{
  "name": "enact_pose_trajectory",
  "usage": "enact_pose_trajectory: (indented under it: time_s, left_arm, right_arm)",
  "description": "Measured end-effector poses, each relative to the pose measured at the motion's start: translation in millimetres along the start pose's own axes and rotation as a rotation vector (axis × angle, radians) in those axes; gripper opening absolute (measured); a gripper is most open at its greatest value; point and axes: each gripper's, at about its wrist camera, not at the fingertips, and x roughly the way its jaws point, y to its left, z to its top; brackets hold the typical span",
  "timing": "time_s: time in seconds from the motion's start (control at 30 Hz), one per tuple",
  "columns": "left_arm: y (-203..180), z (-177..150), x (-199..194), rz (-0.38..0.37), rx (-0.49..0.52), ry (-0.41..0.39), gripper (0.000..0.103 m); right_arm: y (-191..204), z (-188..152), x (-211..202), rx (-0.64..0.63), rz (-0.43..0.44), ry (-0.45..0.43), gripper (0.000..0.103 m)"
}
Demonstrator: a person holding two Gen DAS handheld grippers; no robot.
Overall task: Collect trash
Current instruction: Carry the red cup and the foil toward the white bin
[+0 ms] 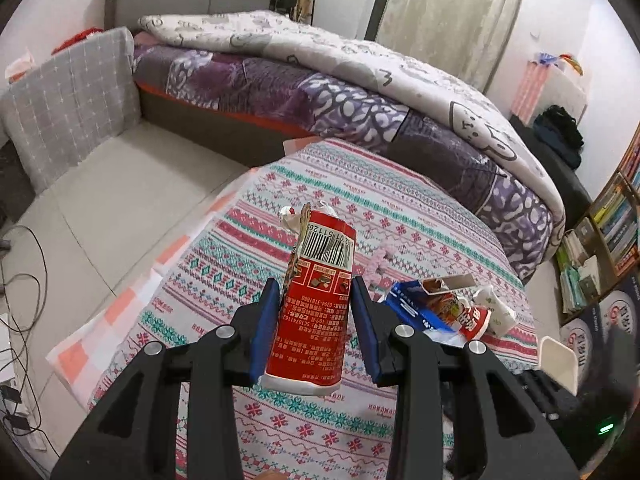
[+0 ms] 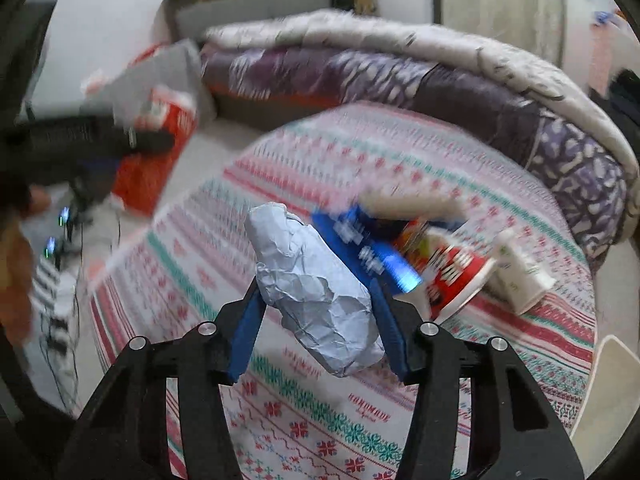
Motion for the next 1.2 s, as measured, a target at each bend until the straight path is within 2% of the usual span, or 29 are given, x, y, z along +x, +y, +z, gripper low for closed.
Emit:
enact_pose_trajectory:
  time_s: [0.13,0.23,0.33,0.57,1.2]
  left_arm:
    - [-17.4,-3.8,-6.0,0.047,0.038,-0.063,0.037]
    - [-26.1,-6.9,-9.4,0.081,0.038,-0.108,0.037]
    - [-40.5,-11.0,-12.0,0.134,0.065,-0.164,0.038]
    - [-65.0,-17.5,-15.7,0.173,0.086,-0.234,0.039]
    - [-135.1,-24.6,-11.8,0.08,0.143,-0.215,0.039]
  right_arm:
    - [-12.8,9.0,-18.3,0.071,-0.031,-0.083,0.051]
    - [-23.6,10.8,-28.0,0.126,-0.093,-0.136,0.051]
    - [-37.1,9.4,-35.1,0.182,-0.164,-0.17,0.051]
    - [-63.9,5.7,-44.6,0.285,-0.272,-0.213,0.051]
    - [-118.1,-8.1,-75.1,0.376,-0.343,-0.222,0.052]
